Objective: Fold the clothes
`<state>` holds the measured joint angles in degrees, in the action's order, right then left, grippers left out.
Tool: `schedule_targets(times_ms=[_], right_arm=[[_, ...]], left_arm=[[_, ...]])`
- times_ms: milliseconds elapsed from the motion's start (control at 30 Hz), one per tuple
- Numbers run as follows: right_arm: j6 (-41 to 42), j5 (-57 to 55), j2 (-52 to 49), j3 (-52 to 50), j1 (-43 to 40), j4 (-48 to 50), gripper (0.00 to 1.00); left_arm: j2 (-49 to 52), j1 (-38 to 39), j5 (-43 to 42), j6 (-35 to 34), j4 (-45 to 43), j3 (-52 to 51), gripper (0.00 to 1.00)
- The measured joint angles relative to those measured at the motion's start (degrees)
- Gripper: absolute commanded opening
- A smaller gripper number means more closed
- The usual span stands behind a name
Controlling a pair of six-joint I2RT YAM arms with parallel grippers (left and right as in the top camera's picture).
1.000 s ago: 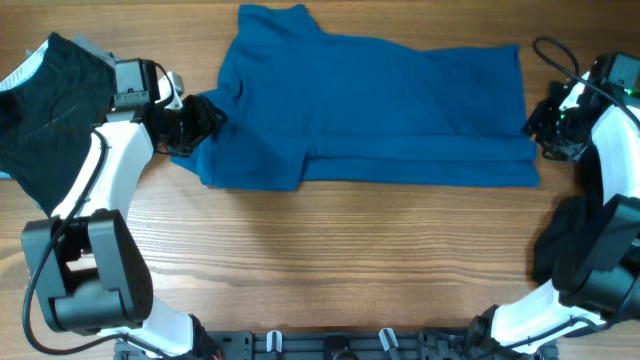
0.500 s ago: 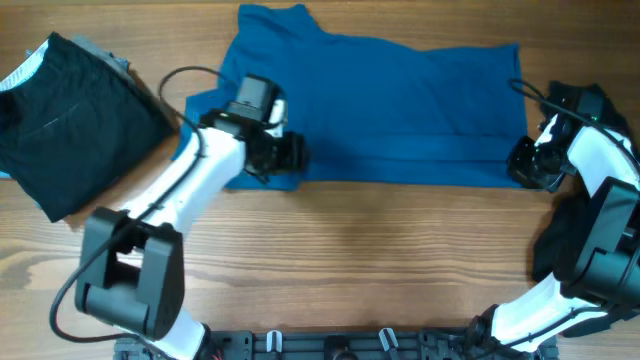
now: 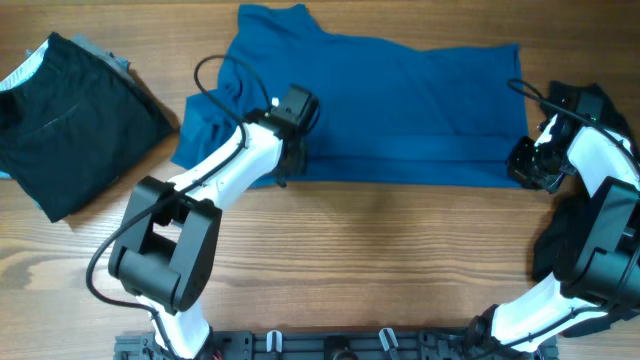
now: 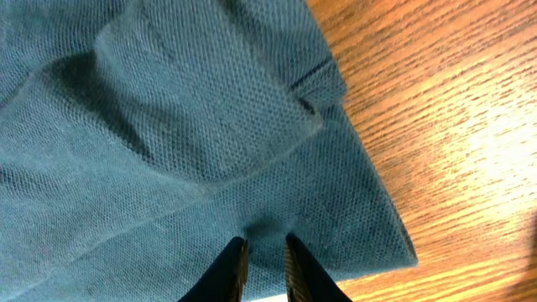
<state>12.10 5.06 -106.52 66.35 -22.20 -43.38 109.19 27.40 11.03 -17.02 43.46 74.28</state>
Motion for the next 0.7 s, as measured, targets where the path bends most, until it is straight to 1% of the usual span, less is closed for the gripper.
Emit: schedule_targets(times_ms=[33,67,100,133,167,200,300,333,433,500,567,633,700], right_arm=[[0.0,0.0,0.0,0.0,0.0,0.0,0.20],[0.0,0.0,0.0,0.0,0.0,0.1,0.20],[0.0,0.0,0.0,0.0,0.0,0.1,0.20],[0.0,0.0,0.0,0.0,0.0,0.0,0.21],[0.0,0.0,0.0,0.0,0.0,0.0,0.21],[0.0,0.0,0.0,0.0,0.0,0.0,0.21],[0.0,0.0,0.0,0.0,0.0,0.0,0.22],[0.0,0.0,0.0,0.0,0.0,0.0,0.22],[0.0,0.0,0.0,0.0,0.0,0.1,0.22],[0.0,0.0,0.0,0.0,0.0,0.0,0.22],[0.0,0.0,0.0,0.0,0.0,0.0,0.22],[0.0,0.0,0.0,0.0,0.0,-0.1,0.22],[0.0,0.0,0.0,0.2,0.0,-2.6,0.27]], left_arm=[[0.0,-0.2,2.1,0.3,-0.7,2.5,0.04],[0.0,-0.6,4.0,0.7,-3.5,5.3,0.04],[0.0,-1.4,5.3,1.1,-6.6,7.5,0.11],[-0.2,-3.2,6.6,0.6,-10.5,9.1,0.60],[-0.2,-3.8,6.7,-0.7,-11.0,9.1,0.79],[-0.2,-5.1,5.8,-2.9,-10.9,9.1,0.86],[-0.2,-8.3,0.9,-6.8,-7.9,9.1,0.89],[-0.2,-8.7,-0.1,-7.4,-5.8,9.2,0.89],[-0.2,-8.7,-2.6,-8.2,4.8,9.2,0.89],[-0.2,-8.7,-2.8,-8.2,6.7,8.4,0.89],[-0.2,-8.7,-3.0,-8.3,5.9,5.0,0.89],[-0.3,-8.7,-3.2,-8.6,0.9,0.5,0.89],[-0.3,-8.7,-3.3,-8.7,-3.5,-3.5,0.89]])
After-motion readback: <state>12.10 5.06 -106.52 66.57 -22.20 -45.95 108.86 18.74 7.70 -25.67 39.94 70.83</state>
